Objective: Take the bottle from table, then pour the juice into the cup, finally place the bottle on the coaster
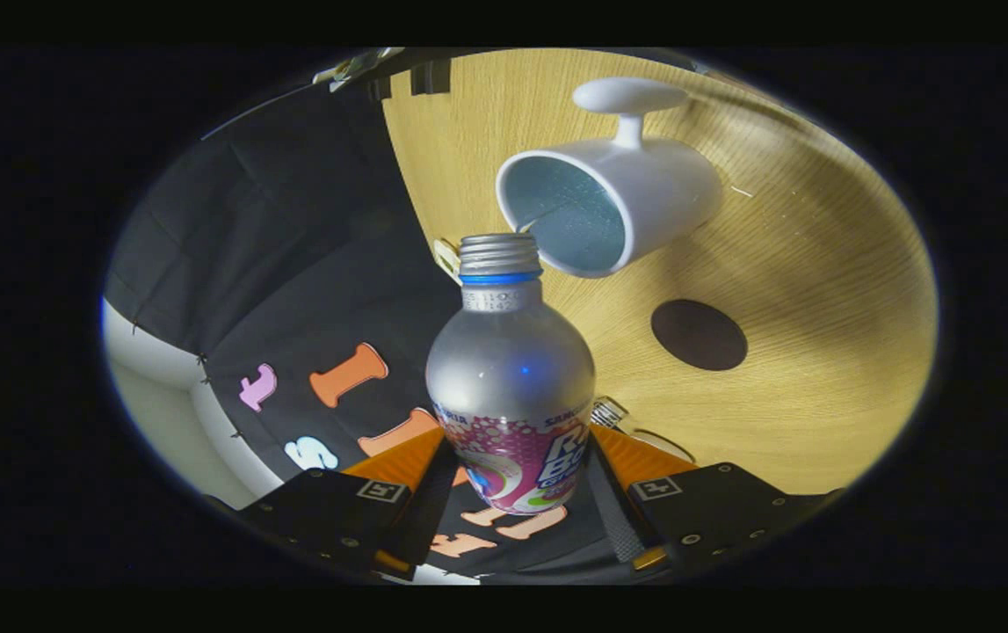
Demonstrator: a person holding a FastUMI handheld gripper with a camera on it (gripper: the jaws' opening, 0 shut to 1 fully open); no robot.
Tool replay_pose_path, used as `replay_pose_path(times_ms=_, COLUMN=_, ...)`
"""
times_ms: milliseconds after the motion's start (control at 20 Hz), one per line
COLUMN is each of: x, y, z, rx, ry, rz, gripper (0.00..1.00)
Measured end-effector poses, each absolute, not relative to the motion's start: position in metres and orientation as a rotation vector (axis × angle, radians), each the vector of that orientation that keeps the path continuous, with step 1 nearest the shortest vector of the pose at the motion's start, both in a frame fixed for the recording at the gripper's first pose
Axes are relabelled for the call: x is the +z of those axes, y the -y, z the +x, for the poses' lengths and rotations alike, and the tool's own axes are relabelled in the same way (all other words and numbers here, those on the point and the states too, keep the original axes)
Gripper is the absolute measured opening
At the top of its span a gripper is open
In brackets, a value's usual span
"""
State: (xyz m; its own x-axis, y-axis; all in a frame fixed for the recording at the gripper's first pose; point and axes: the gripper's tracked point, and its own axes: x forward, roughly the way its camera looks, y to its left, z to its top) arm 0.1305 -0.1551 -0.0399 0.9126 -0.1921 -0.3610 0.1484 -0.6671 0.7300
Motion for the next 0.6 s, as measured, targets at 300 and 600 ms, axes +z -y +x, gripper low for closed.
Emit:
replay_pose_path(times_ms=300, x=-0.0338, y=0.1578, z=0.1315, rx=-0.522, ry=0.043, rz=2.271, gripper=0.78)
replay_pose_path(times_ms=600, x=-0.0319, y=0.162, z=0.1306, rx=-0.527, ry=0.07, rz=2.308, gripper=0.78)
